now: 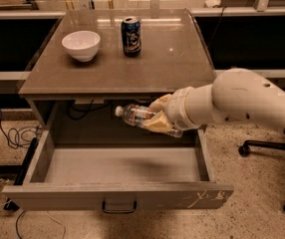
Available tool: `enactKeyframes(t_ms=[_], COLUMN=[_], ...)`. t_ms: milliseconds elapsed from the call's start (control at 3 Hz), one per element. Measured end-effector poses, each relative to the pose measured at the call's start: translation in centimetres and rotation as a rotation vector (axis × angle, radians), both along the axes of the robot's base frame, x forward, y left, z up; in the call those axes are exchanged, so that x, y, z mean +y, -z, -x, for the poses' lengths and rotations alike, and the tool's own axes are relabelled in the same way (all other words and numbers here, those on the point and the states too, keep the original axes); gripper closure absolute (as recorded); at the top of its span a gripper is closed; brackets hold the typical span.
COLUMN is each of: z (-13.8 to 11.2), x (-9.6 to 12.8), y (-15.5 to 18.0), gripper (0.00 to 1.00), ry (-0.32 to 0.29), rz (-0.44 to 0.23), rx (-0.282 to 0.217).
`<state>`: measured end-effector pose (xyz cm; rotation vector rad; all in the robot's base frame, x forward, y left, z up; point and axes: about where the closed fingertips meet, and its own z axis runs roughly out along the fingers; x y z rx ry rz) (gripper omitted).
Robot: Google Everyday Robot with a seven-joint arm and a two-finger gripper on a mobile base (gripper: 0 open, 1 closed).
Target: Pick water bottle from top drawer and place on counter
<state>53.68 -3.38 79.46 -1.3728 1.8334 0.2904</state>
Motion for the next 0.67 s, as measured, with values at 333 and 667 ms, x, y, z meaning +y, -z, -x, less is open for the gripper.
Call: enactKeyframes(t_ms=[333, 667], z=[-1.5, -3.5], x=[-0.5, -1.5], y=[-2.6, -5.9], gripper=[1.0, 1.0], ry=[-0.005, -0.002], rz=[0.05, 0.095], rx=[-0.043, -0.103])
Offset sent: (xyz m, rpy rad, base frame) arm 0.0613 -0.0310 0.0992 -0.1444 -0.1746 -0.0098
